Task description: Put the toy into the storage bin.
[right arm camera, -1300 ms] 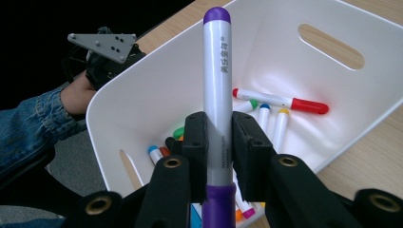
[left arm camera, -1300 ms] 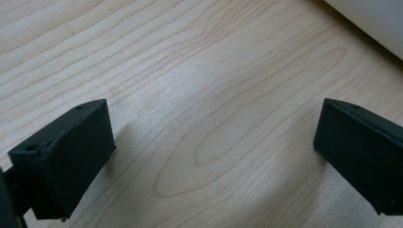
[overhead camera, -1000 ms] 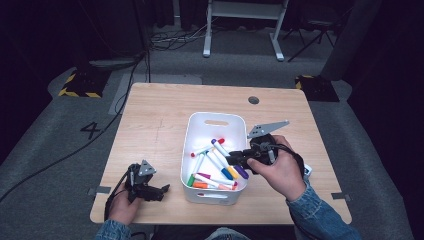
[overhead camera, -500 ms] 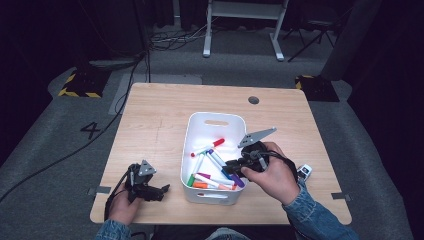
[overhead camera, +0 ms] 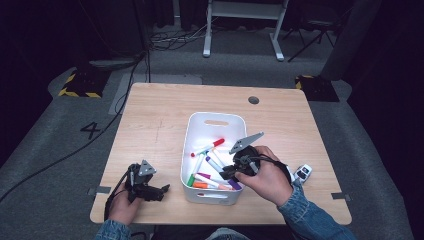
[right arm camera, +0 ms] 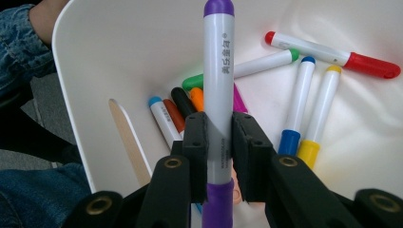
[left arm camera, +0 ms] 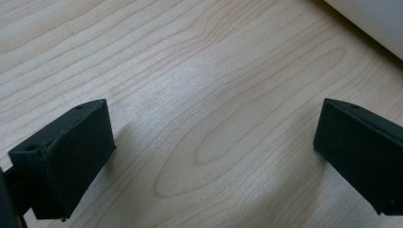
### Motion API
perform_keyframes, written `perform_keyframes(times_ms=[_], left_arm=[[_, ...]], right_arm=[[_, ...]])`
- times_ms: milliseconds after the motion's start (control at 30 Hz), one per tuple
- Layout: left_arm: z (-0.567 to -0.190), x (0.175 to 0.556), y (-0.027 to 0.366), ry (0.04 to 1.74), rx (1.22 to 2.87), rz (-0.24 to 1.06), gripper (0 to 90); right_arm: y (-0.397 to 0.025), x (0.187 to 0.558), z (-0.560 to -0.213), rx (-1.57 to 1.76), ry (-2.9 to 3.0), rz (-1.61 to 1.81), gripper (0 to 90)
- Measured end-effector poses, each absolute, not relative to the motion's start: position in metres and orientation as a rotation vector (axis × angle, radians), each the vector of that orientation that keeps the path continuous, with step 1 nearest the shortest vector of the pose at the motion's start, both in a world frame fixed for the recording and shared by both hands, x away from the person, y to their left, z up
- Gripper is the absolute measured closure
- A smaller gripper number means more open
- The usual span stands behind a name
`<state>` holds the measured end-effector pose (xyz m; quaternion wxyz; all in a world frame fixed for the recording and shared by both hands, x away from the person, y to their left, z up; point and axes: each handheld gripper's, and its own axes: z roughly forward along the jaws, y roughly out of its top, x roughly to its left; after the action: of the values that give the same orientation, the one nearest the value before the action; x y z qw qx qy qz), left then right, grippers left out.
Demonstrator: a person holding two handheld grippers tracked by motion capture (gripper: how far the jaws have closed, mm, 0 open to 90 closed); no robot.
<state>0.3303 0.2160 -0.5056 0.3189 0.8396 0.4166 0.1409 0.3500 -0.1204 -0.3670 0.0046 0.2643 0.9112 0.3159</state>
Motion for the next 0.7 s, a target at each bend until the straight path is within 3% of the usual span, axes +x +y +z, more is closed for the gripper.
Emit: perform_keyframes(times_ms=[133,267,333,700], left_arm=[[-0.506,0.330,0.216,1.094,2.208,0.370,0.0],[-0.506,0.330,0.216,1.094,2.208,0.371,0.0],[-0.506,0.330,0.216,1.094,2.208,0.371,0.0],[-0.506,0.330,0.216,1.095,2.207,0.370,0.0]], right_arm=[[-0.117,0.349,-0.370,0.819,2.866,0.995,77.0],[-0.118,0.348,-0.369,0.843,2.826,1.083,55.1],[-0.121,0.350,-0.366,0.811,2.782,1.126,49.7],[-0.155,0.353,-0.348,0.879,2.643,1.246,48.5]])
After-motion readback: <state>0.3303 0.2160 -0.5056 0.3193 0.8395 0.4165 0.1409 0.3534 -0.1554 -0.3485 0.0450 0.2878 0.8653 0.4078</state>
